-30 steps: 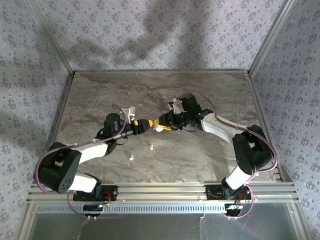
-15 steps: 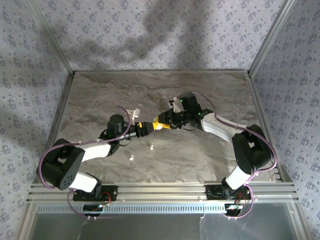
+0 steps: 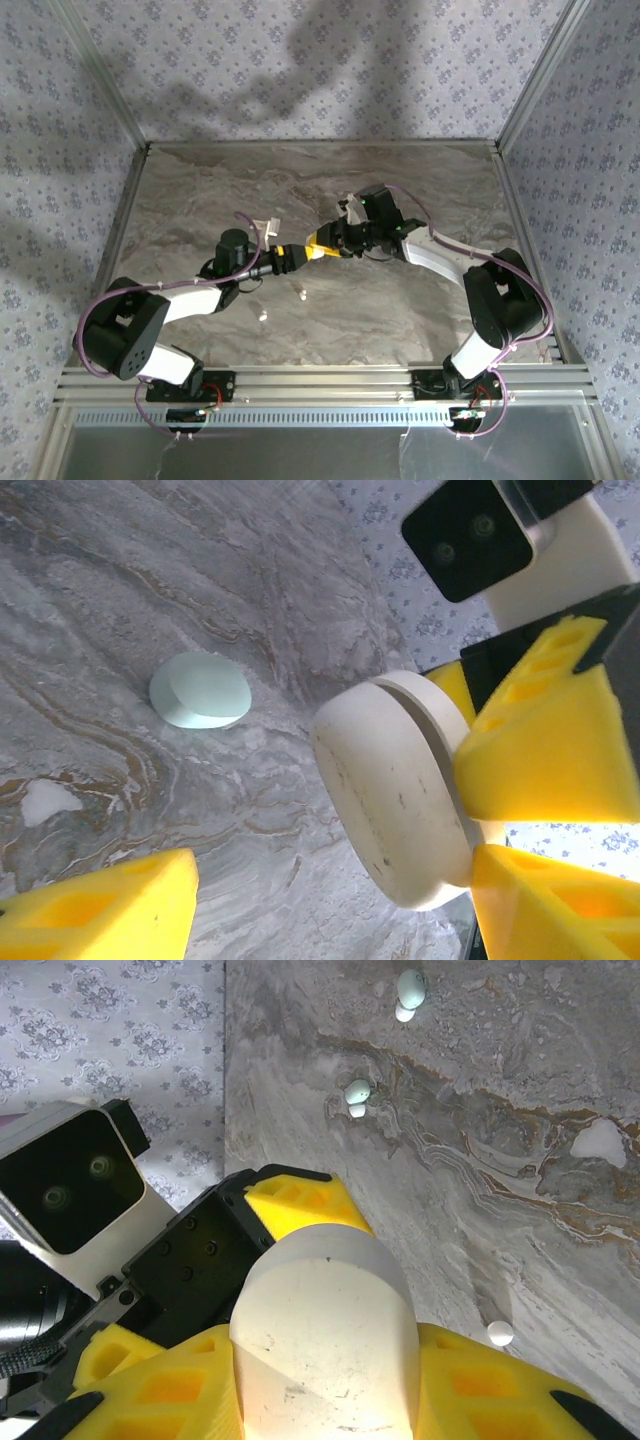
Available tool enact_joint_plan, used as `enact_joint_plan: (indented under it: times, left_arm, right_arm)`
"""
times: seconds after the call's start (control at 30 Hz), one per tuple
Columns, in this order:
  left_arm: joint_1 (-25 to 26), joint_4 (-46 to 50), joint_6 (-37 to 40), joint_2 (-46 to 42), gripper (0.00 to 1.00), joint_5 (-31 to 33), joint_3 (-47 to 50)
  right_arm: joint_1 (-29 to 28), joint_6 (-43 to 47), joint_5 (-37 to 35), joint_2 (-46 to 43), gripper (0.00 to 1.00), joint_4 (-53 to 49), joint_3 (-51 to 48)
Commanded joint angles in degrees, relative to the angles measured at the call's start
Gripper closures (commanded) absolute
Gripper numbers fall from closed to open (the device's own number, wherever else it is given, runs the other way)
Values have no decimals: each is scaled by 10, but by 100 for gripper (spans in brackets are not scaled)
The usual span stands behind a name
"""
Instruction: Insert the wireless bluetooth earbuds into the charging case
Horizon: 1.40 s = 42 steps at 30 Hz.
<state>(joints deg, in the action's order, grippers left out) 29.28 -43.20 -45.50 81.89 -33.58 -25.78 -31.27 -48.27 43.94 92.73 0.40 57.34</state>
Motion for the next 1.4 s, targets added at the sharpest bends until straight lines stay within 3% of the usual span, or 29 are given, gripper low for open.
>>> enact_joint_plan:
  times: [0.0,0.43,0.63,1.37]
  left_arm:
    - [-11,10,11,10,28,23,-11]
    - [-19,15,7,28,28,21,-16]
    - [-19,-33,-3,4,28,7,6]
    - [12,-85,-6,13,23,-16,6]
  right_arm:
    - [-3,-4,22,-20,66,4,-8]
    - [-1,-1,20,-36,67,-3,-23]
    - [8,0,14,-28,67,-4,-24]
    - [7,-42,18,-5,66,43,-20]
